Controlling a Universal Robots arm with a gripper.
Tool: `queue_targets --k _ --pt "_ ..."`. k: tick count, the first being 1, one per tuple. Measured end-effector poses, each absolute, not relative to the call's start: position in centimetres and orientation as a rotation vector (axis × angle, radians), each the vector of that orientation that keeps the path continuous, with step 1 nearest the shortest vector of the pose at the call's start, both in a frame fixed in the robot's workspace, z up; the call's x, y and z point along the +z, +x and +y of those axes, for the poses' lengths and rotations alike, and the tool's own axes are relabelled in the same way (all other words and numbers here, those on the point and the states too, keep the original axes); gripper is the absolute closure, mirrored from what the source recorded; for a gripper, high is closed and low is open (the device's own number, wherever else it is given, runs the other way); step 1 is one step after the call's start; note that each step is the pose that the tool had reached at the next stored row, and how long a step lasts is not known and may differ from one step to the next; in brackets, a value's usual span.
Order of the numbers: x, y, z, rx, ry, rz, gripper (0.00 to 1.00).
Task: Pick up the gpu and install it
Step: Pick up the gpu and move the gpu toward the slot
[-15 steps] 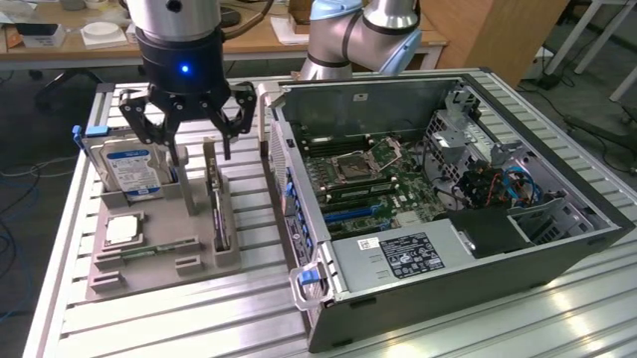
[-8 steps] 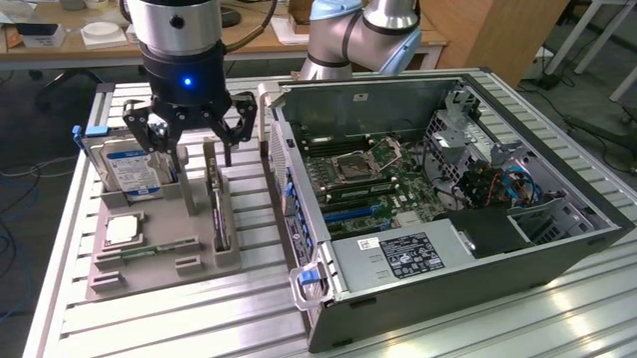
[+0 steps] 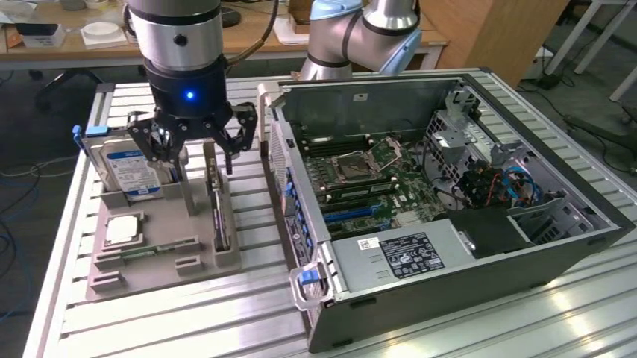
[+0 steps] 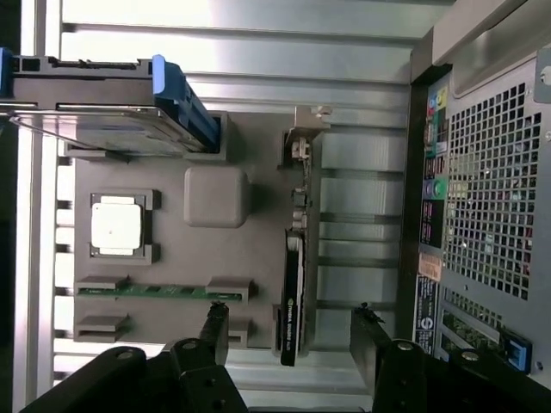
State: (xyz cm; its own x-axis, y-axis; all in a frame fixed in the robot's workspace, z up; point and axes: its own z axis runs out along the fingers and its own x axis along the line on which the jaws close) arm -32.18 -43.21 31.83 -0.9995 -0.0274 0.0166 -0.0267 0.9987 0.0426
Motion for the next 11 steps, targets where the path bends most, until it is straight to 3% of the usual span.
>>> queue_targets --k 11 --pt "29.8 -32.2 -43.3 -0.066 0.042 -3.123 0.33"
